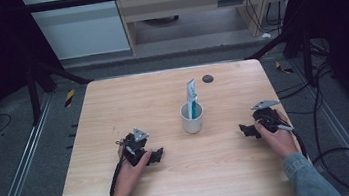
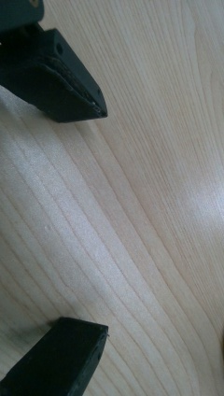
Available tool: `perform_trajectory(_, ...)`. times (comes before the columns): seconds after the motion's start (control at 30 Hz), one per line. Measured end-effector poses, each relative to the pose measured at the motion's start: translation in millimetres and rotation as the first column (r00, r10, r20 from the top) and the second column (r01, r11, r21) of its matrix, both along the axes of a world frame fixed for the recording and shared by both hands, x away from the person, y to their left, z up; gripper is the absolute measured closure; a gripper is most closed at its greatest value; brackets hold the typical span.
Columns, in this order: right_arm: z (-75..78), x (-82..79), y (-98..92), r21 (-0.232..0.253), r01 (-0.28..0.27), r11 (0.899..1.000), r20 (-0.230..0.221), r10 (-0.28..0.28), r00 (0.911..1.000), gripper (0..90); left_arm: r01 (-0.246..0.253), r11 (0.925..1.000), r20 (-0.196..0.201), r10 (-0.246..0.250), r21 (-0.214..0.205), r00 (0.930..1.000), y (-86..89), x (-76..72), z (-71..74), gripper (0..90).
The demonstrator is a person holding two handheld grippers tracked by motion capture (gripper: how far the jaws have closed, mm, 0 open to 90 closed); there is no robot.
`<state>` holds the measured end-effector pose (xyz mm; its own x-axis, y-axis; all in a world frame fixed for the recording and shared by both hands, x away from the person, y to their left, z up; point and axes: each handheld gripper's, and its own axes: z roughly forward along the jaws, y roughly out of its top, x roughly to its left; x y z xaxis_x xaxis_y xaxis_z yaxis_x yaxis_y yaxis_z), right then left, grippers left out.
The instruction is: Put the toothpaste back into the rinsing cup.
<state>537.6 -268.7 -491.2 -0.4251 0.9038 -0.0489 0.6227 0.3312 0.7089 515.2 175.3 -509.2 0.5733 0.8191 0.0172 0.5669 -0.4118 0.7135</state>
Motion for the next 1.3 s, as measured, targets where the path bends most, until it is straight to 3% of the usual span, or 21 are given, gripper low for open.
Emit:
perform_trajectory(0.8,-14.7,5.7,7.2,0.025,0.019,1.000,-0.038,-0.018,0.9991,5.3,0.000,1.0000,0.000,0.000,0.000,1.0000,0.0,0.0,0.0,0.0)
perform_trajectory(1.1,-20.4,5.5,11.0,0.048,0.043,0.998,0.001,-0.043,0.9991,1.6,0.000,1.0000,0.000,0.000,0.000,1.0000,0.0,0.0,0.0,0.0)
perform_trajectory(1.3,-20.6,5.2,11.2,0.048,0.046,0.998,0.002,-0.046,0.9989,1.6,0.000,1.0000,0.000,0.000,0.000,1.0000,-0.1,-0.1,0.0,0.0)
